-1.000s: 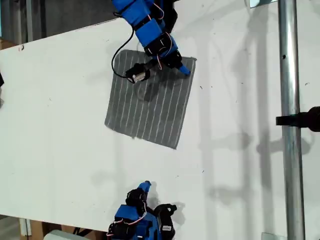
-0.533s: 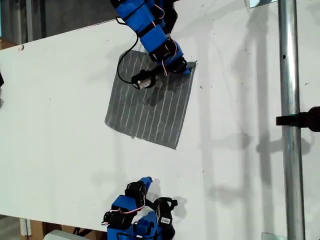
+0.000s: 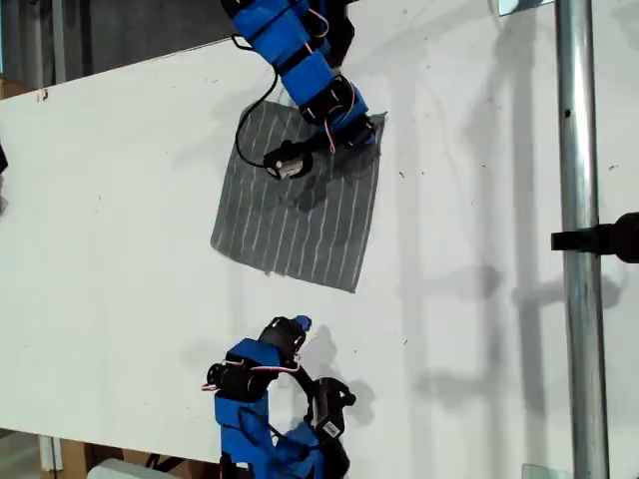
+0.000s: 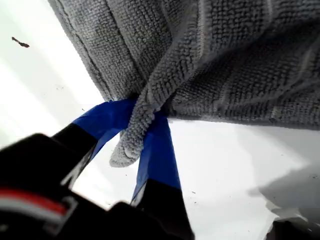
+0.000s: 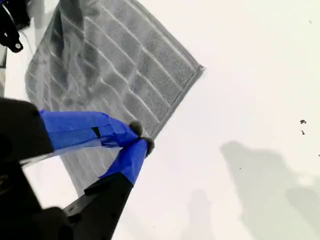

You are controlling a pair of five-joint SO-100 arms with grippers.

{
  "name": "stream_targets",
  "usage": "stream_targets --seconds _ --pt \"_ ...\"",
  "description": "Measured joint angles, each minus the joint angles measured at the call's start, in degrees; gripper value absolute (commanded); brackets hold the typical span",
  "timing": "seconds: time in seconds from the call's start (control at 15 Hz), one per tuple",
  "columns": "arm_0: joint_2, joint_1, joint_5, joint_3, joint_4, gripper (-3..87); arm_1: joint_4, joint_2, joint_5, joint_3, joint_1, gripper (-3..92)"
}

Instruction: Grasp corners of a towel and fold twice.

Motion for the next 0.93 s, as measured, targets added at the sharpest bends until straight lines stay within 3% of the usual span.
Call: stream_targets --seconds 0.07,0.13,0.27,0.53,0.93 --pt "-3.96 0.62 1.58 -2.64 -0.53 30.2 0.0 0.09 0.0 0.0 0.0 -0.1" --pt "-6.94 1.23 2.11 -4.57 -1.23 37.4 0.09 0.26 0.0 0.0 0.0 -0.1" --pt "-11.95 2.02 6.86 -7.56 -0.7 42.2 0.44 1.85 0.0 0.44 -0.18 -0.1" --pt "-30.85 2.02 10.81 -21.45 2.11 39.5 2.11 6.42 -0.09 2.29 0.97 -0.1" --pt "-37.97 0.44 10.11 -25.05 -2.81 33.8 2.72 7.82 -0.79 2.81 1.67 -0.1"
